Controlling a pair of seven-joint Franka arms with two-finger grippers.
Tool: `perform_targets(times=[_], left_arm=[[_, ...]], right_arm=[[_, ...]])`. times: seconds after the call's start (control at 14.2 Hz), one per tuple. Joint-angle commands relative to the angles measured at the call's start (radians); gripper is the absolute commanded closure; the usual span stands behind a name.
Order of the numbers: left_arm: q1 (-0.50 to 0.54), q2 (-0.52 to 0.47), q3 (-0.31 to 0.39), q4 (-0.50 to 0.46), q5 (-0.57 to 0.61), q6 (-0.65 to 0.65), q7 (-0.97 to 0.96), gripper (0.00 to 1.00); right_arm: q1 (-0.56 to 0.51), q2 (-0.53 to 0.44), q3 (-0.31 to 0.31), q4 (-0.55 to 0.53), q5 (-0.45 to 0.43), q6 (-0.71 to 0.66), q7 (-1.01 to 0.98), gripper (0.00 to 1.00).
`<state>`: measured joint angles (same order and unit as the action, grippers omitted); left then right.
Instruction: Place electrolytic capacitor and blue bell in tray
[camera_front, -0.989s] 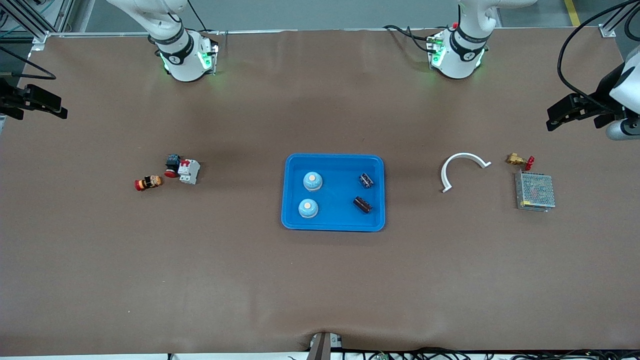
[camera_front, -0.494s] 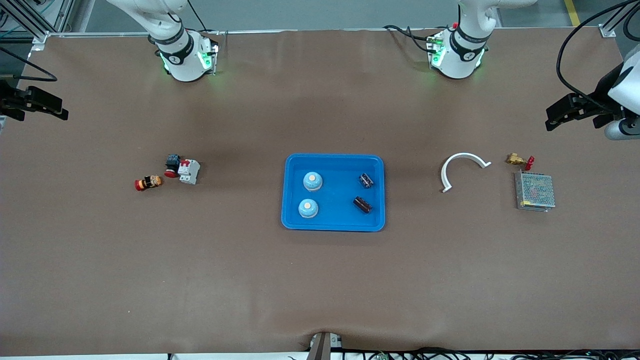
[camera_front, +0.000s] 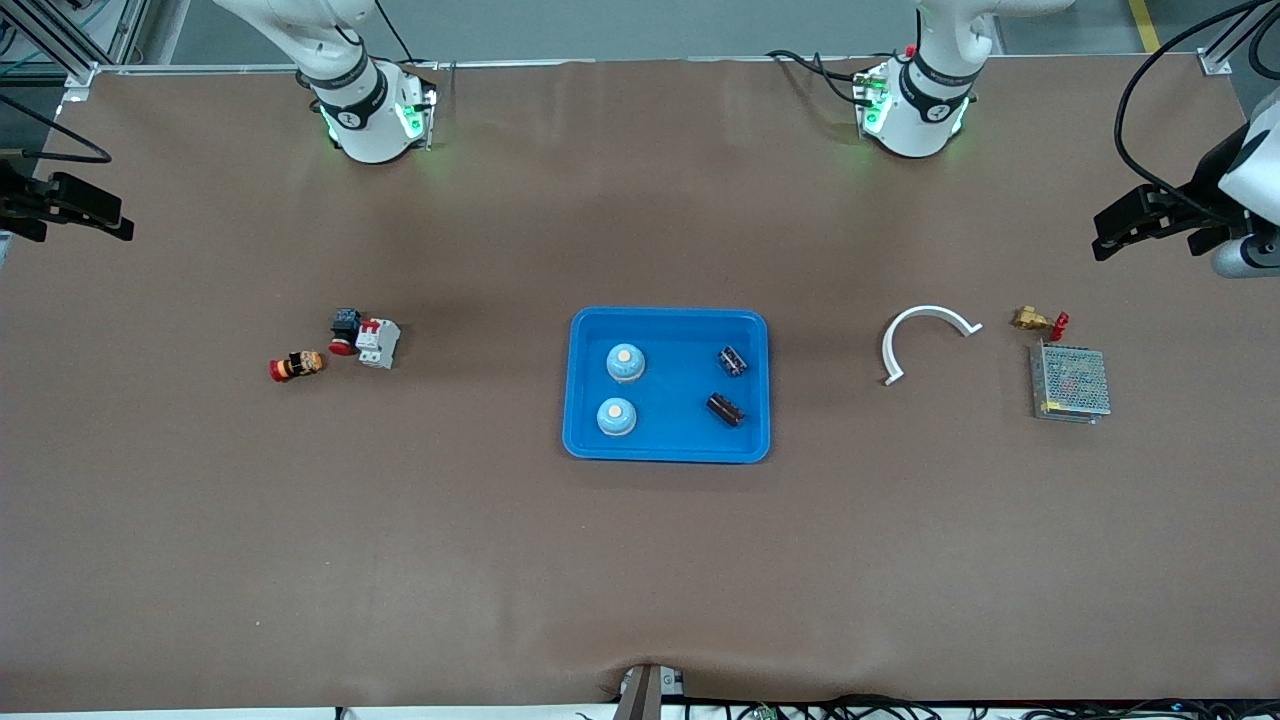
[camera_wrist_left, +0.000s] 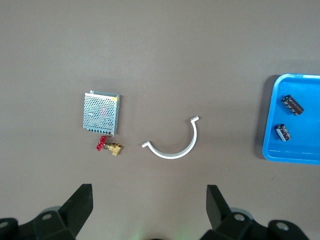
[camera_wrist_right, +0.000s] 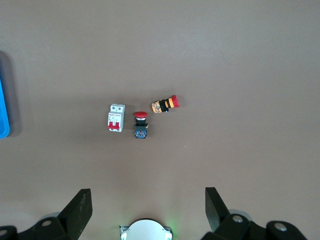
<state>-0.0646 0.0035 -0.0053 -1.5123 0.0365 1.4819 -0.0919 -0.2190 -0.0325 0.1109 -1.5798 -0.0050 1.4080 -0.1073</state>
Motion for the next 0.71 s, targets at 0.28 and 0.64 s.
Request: perform_targets(times=[0.28,0.64], left_arm=[[-0.001,0.0,0.001,0.01,-0.015,-0.003,0.021,0.0],[0.005,0.0,0.002,0.047,-0.02,-0.015,0.018,0.0]], right_arm=[[-0.023,-0.017,0.015,-0.002,0.003,0.0,0.004,0.0],[-0.025,-0.017,0.015,0.0,0.003,-0.001,0.004,0.0]])
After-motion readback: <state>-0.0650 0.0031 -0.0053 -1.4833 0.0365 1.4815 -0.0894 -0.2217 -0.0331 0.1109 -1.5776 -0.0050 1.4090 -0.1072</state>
